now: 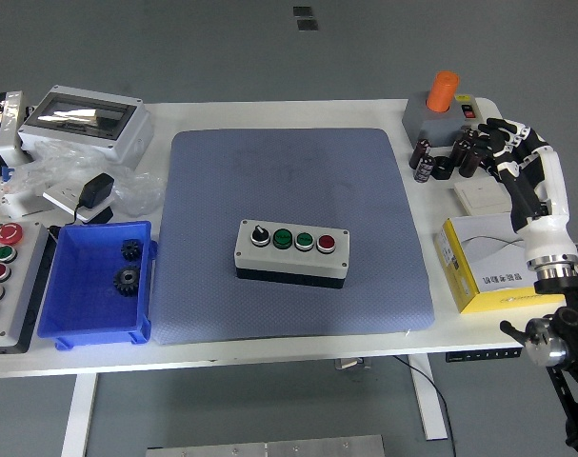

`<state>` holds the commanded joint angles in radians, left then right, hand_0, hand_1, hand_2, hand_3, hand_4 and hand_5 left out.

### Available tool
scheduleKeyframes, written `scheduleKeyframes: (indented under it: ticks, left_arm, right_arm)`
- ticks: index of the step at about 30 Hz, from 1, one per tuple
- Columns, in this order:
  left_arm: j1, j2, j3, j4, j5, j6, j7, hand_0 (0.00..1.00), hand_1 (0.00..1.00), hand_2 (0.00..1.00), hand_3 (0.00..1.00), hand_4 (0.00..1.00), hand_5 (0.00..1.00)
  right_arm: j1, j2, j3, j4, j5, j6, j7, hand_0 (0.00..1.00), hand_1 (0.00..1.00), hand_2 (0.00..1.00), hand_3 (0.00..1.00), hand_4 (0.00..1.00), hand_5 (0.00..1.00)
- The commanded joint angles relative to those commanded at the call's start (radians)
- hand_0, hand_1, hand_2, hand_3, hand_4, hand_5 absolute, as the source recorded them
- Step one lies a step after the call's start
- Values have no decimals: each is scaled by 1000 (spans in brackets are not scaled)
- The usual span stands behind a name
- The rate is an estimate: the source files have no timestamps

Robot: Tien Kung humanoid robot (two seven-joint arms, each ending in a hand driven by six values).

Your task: Pick up the button,place it on the desk,press the button,press the button

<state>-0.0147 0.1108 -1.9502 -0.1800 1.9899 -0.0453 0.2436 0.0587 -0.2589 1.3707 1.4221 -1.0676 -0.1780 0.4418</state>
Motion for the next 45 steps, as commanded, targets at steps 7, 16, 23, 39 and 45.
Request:
scheduleKeyframes:
  ticks: [7,16,23,39,45]
  left_arm:
    - [2,4,1,0,-6,3,0,682,687,596,659,713,318]
    - [5,1,-2,0,-1,4,4,682,687,596,660,713,318]
    - [1,3,-8,0,8,5,3,683,687,597,660,714,319]
    - [2,-2,-7,0,12,8,9,683,688,597,661,715,317]
    - [1,-3,-8,0,14,9,10,683,688,597,661,715,318]
  right_arm:
    - [0,5,-10,-4,-2,0,-5,656,628,667,644,744,511]
    - [3,7,-18,-5,-4,-1,-8,658,630,667,643,745,511]
    - [3,5,-17,-8,-3,-1,-6,658,629,667,643,746,512]
    - [1,3,-14,-18,-2,-2,-4,657,628,668,646,747,514]
    - [2,3,-16,-20,-4,-2,-6,659,628,669,645,746,515]
